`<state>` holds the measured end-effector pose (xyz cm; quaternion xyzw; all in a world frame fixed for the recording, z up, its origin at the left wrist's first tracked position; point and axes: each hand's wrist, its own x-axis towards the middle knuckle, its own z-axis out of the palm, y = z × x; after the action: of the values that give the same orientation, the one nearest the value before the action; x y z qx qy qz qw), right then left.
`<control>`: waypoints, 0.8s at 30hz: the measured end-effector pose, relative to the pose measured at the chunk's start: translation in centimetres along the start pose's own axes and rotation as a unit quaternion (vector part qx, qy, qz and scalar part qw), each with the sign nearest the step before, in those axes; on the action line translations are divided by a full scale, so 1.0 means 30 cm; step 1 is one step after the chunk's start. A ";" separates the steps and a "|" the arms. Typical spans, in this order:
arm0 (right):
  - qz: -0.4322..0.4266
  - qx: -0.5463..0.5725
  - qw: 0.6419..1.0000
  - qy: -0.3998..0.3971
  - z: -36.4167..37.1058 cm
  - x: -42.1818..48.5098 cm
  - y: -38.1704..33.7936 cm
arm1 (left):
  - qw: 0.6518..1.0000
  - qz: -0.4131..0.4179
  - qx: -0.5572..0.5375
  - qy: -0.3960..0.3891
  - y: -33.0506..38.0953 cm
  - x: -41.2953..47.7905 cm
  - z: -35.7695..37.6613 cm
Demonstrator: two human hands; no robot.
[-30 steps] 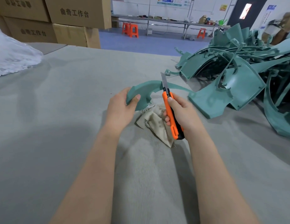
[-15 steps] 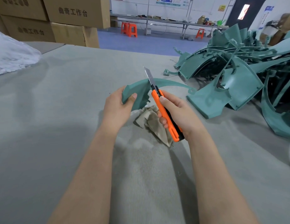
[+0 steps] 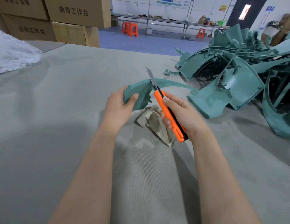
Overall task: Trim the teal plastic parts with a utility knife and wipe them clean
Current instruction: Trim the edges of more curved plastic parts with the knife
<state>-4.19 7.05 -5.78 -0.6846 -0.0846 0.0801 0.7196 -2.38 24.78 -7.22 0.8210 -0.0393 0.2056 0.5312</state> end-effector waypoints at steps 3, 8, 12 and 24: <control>0.003 0.000 1.000 0.000 -0.007 0.001 0.003 | 1.000 0.001 0.001 0.001 0.000 -0.001 0.000; 0.002 -0.001 1.000 0.007 -0.008 0.006 0.007 | 1.000 0.003 0.002 0.000 -0.003 0.000 0.008; 0.020 0.017 1.000 0.009 -0.022 0.010 0.011 | 1.000 0.011 0.005 -0.003 -0.004 -0.001 0.012; 0.043 0.068 0.997 -0.004 -0.035 -0.003 0.001 | 1.000 0.023 0.015 -0.016 -0.012 -0.001 0.011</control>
<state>-4.04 5.99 -5.86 -0.6370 -0.0525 0.1189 0.7598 -2.21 24.65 -7.66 0.8311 -0.0628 0.2054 0.5130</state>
